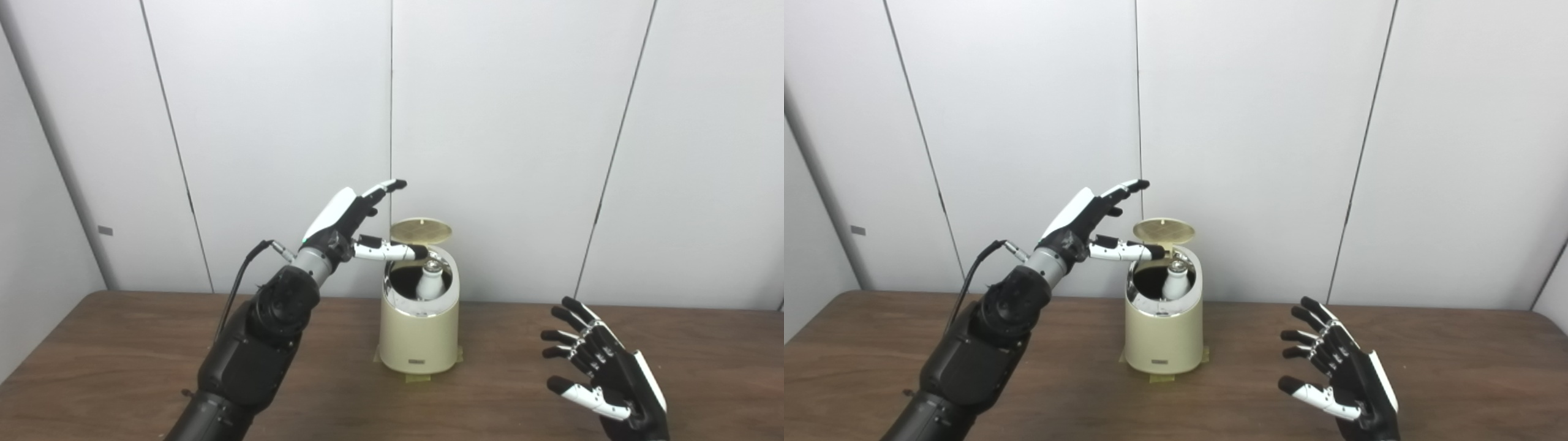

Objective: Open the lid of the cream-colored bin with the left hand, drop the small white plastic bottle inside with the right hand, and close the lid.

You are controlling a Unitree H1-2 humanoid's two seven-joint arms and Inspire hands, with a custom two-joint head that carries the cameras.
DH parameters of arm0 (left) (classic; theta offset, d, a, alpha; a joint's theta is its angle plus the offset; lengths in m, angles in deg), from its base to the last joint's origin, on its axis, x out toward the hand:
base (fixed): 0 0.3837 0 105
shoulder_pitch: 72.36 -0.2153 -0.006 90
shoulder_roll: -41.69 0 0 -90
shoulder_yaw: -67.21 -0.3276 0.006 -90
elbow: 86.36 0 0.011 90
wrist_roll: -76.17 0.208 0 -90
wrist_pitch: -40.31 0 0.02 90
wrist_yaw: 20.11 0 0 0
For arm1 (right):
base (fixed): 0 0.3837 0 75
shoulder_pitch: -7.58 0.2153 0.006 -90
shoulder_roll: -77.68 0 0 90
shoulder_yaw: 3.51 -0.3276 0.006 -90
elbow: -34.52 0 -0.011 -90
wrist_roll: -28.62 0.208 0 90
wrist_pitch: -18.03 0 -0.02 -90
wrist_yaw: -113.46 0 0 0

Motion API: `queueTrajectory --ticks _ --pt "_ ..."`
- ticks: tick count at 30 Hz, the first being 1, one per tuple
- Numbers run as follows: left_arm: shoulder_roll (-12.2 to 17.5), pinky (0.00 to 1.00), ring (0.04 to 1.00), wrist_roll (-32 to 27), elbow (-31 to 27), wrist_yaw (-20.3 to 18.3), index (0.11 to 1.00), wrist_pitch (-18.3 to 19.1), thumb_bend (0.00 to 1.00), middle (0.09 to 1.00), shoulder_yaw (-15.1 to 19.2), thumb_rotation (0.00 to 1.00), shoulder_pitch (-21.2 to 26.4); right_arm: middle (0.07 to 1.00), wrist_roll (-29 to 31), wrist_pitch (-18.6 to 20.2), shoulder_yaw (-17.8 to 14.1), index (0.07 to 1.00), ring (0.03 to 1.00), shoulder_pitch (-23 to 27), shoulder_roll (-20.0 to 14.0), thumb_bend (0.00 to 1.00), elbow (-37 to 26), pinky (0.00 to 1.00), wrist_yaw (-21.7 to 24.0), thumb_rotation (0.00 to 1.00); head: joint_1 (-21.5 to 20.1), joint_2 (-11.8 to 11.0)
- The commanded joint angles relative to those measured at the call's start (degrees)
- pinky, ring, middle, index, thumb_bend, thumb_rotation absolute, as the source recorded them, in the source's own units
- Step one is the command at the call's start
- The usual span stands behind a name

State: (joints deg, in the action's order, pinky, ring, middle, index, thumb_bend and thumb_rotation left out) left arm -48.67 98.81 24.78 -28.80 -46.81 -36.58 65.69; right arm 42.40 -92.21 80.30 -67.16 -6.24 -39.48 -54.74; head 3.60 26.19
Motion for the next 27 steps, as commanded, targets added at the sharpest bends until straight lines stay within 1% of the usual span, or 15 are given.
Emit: queueTrajectory --ticks 1,2,5,6,8,10,12,15,19,22,25,27 --pt "2.0 0.92 0.967 3.7 -1.0 0.3 0.911 -1.6 0.96 0.944 -1.5 0.4 3.9 0.816 -0.2 0.2 0.2 0.823 0.68 0.1 1.1 0.83 -2.2 0.57 -0.7 0.23 0.0 0.0" --pt "2.4 0.92 0.975 4.8 -1.1 -0.2 0.915 -1.4 0.95 0.95 -2.4 0.41 4.0 0.815 -0.1 0.4 0.2 0.823 0.681 0.1 1.2 0.84 -2.4 0.57 -0.8 0.23 -0.1 0.0" --pt "3.1 0.86 0.969 7.1 -1.5 -1.3 0.912 -1.2 0.95 0.948 -4.1 0.4 4.2 0.817 -0.4 0.1 0.4 0.825 0.681 0.2 1.2 0.84 -2.0 0.57 -0.9 0.24 -0.2 0.0" --pt "3.3 0.9 0.973 7.6 -1.8 -1.8 0.91 -1.0 0.96 0.942 -4.5 0.4 4.2 0.815 -0.7 0.0 0.4 0.825 0.68 0.3 1.2 0.84 -1.9 0.57 -1.1 0.24 -0.2 -0.1" --pt "3.5 0.92 0.978 8.2 -2.5 -2.7 0.894 -0.6 0.98 0.922 -5.0 0.39 3.9 0.812 -0.9 0.0 0.5 0.825 0.679 0.4 1.3 0.85 -1.6 0.57 -1.3 0.25 -0.3 -0.1" --pt "3.7 0.98 0.995 8.5 -3.1 -3.5 0.869 -0.6 1.0 0.899 -5.1 0.41 3.7 0.812 -0.9 0.4 0.5 0.821 0.681 0.4 1.5 0.85 -1.9 0.57 -1.5 0.25 -0.4 -0.1" --pt "4.0 1.0 0.994 9.0 -4.1 -4.2 0.847 -0.7 1.0 0.878 -5.2 0.41 3.2 0.81 -1.0 1.1 0.6 0.819 0.681 0.2 1.8 0.85 -2.5 0.58 -1.8 0.25 -0.6 -0.1" --pt "4.5 1.0 0.989 9.2 -5.2 -5.3 0.82 -0.7 1.0 0.855 -5.0 0.42 2.8 0.804 -1.5 1.6 0.8 0.811 0.678 0.0 2.3 0.85 -3.2 0.57 -2.3 0.24 -0.8 -0.1" --pt "5.1 1.0 0.978 9.4 -6.5 -6.4 0.815 -1.0 0.99 0.85 -5.0 0.43 2.5 0.802 -2.4 1.3 1.0 0.811 0.667 0.0 2.5 0.84 -3.4 0.55 -2.8 0.24 -0.9 -0.1" --pt "5.5 1.0 0.974 9.6 -7.6 -7.1 0.815 -1.3 1.0 0.845 -5.1 0.45 2.2 0.805 -3.5 1.1 1.3 0.816 0.66 0.0 2.5 0.84 -3.5 0.54 -3.4 0.26 -1.0 0.0" --pt "5.8 1.0 0.973 9.2 -8.4 -7.4 0.813 -2.3 1.0 0.837 -5.0 0.45 2.0 0.8 -4.6 1.0 1.3 0.809 0.649 0.1 2.6 0.85 -3.3 0.54 -4.1 0.28 -1.2 0.2" --pt "6.0 1.0 0.973 9.0 -10.0 -8.2 0.813 -2.3 1.0 0.834 -5.0 0.45 1.6 0.798 -4.7 1.2 1.3 0.805 0.647 0.2 2.8 0.86 -3.3 0.54 -4.2 0.27 -1.3 0.3"
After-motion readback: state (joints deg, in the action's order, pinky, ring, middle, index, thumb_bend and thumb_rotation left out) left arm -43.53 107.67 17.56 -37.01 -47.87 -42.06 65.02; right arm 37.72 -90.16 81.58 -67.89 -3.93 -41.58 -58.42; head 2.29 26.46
